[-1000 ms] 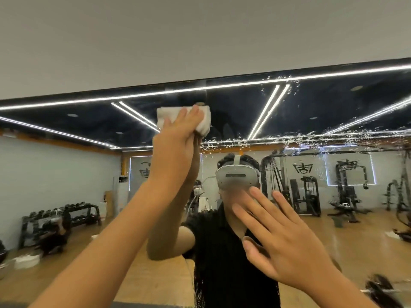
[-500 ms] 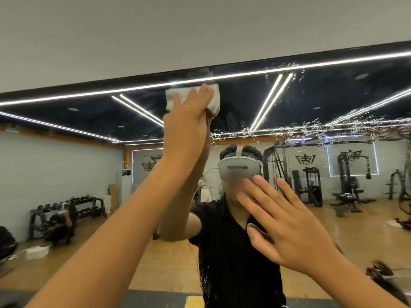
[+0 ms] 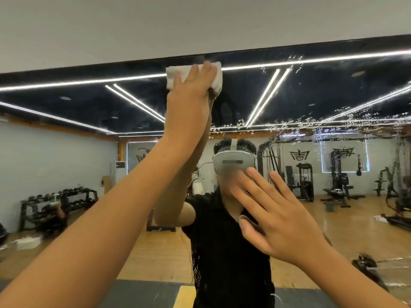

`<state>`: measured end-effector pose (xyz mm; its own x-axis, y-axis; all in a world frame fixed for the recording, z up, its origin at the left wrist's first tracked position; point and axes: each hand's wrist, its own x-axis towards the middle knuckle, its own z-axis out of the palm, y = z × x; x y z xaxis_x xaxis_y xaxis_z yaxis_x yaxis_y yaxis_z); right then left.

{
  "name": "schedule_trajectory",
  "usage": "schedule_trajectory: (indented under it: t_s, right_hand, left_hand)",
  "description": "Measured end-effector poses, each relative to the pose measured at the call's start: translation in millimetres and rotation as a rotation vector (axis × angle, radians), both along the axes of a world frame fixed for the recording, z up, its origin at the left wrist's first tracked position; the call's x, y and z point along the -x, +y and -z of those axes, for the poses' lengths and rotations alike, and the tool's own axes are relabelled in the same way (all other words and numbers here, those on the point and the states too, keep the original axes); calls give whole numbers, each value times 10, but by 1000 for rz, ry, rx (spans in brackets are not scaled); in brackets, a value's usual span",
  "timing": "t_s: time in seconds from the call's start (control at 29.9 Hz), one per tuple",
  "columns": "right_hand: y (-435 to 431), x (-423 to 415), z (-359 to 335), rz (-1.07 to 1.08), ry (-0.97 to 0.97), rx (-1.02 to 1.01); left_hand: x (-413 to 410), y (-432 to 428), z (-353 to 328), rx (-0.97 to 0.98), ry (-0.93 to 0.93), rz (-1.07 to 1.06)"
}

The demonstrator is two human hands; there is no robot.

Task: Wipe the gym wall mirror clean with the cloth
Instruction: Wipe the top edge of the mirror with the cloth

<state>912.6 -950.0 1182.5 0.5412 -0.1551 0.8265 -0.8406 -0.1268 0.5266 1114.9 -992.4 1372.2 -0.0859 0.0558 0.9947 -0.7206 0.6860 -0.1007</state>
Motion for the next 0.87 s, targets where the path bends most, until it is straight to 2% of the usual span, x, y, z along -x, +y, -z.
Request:
schedule_trajectory:
  t_s: [0.2,0.4,0.5,0.6,0.77,0.87]
  right_hand:
    - [3,11,8,10,3,-1]
    - [-1,19,-6,9,12,-6]
    - [7,20,-12,12,15,-7]
    - [10,11,-3,14,10,-11]
    - [16,11,-6,17,7,-19]
    - [11,5,1,28,7,-18]
  left_hand:
    - [-159,33,528,26,-113,-31]
    - [25,166,-253,6,-44,-4]
    - [138,230,-377,23,5,15]
    - [143,221,-153,-6,-11,42]
    - [-24,247,642,1,-170,-36]
    - [-48,188,623,-29,-214,-36]
